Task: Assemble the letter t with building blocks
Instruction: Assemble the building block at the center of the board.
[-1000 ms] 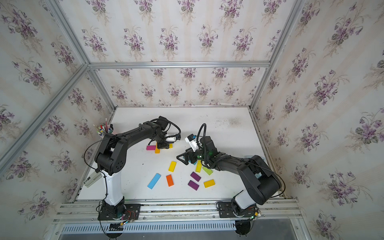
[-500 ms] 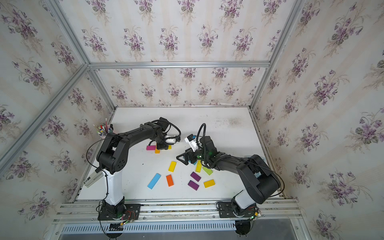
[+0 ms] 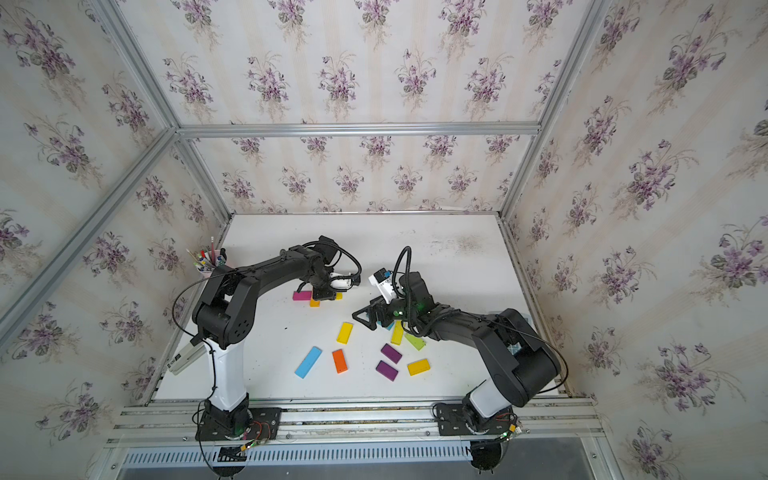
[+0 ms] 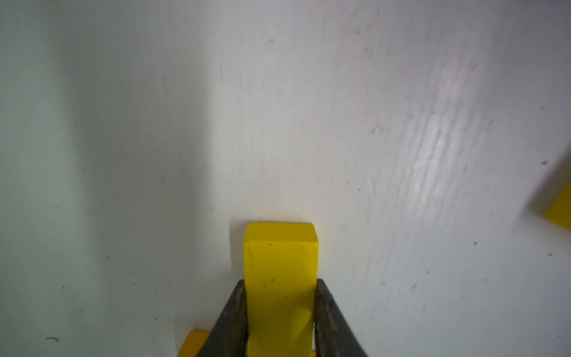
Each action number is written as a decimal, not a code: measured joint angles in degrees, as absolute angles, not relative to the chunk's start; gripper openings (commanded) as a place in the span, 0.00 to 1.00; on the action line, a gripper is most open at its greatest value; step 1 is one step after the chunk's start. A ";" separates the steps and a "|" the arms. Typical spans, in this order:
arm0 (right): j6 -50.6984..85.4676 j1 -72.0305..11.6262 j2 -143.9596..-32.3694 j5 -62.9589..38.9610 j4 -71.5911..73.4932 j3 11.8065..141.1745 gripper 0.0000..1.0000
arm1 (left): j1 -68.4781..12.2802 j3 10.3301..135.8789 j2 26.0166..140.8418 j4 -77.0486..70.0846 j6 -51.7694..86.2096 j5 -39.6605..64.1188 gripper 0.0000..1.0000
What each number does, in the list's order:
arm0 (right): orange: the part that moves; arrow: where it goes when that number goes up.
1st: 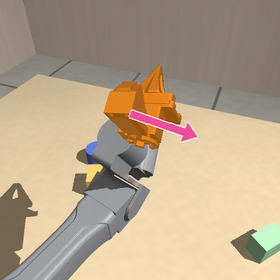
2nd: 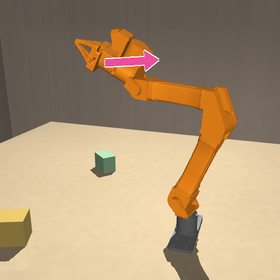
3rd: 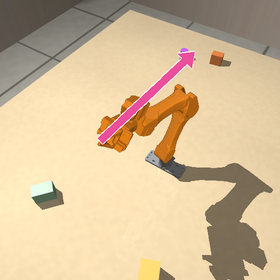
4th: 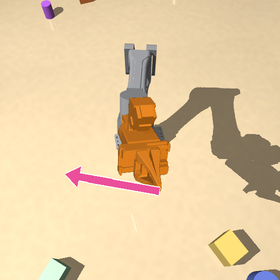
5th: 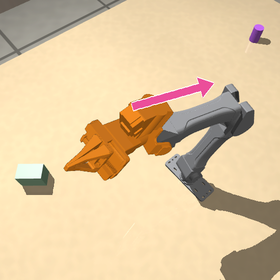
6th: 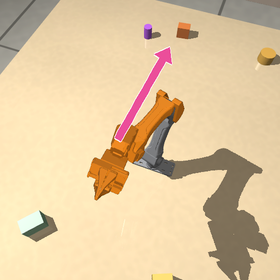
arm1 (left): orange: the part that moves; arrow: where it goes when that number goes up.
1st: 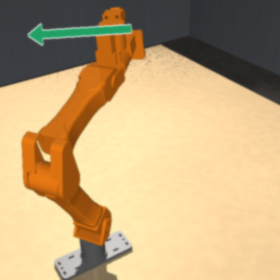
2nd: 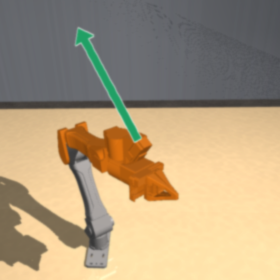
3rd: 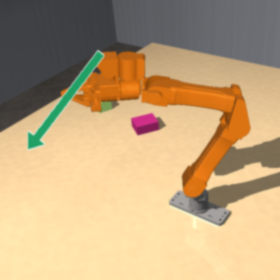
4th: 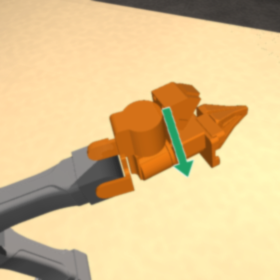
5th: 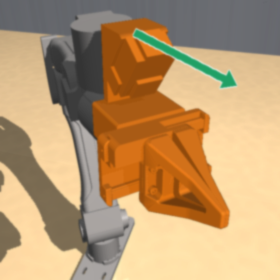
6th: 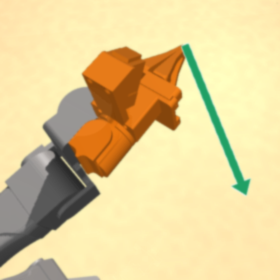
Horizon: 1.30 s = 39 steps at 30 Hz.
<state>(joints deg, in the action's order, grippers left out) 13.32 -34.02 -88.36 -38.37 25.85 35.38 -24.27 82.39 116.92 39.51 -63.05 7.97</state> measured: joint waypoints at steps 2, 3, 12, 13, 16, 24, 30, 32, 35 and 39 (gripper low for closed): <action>13.32 -34.02 -88.53 -38.41 25.87 35.42 1.00 | -24.25 82.15 116.77 39.22 -63.35 7.92 0.29; 13.32 -34.02 -88.58 -38.44 25.82 35.42 1.00 | -24.25 81.97 116.66 39.03 -63.53 7.92 0.29; 13.34 -34.02 -88.92 -39.22 25.82 35.53 1.00 | -23.90 80.38 115.48 38.48 -65.06 7.03 0.29; 13.34 -34.02 -88.92 -39.24 25.85 35.55 1.00 | -23.90 80.31 115.42 38.50 -65.08 7.01 0.29; 13.34 -34.02 -88.95 -39.44 25.82 35.73 1.00 | -23.90 80.27 115.37 38.54 -65.39 6.98 0.29; 13.34 -34.02 -88.97 -39.64 25.78 35.79 1.00 | -23.88 79.90 115.13 38.50 -65.95 6.83 0.29; 13.34 -34.02 -88.97 -39.68 25.69 35.83 1.00 | -23.83 79.46 114.83 38.52 -66.54 6.81 0.30; 13.34 -34.02 -88.97 -39.68 25.63 35.88 1.00 | -23.81 79.46 114.83 38.52 -66.54 6.81 0.30; 13.34 -34.06 -88.97 -39.70 25.56 35.88 1.00 | -23.81 79.46 114.87 38.52 -66.54 6.79 0.33; 13.34 -34.06 -88.99 -39.77 25.47 35.88 1.00 | -23.81 79.55 115.09 38.50 -66.57 6.55 0.38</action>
<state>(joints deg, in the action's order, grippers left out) 13.34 -34.06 -88.99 -39.77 25.47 35.88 -23.81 79.55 115.09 38.50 -66.57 6.55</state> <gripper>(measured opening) 0.998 0.352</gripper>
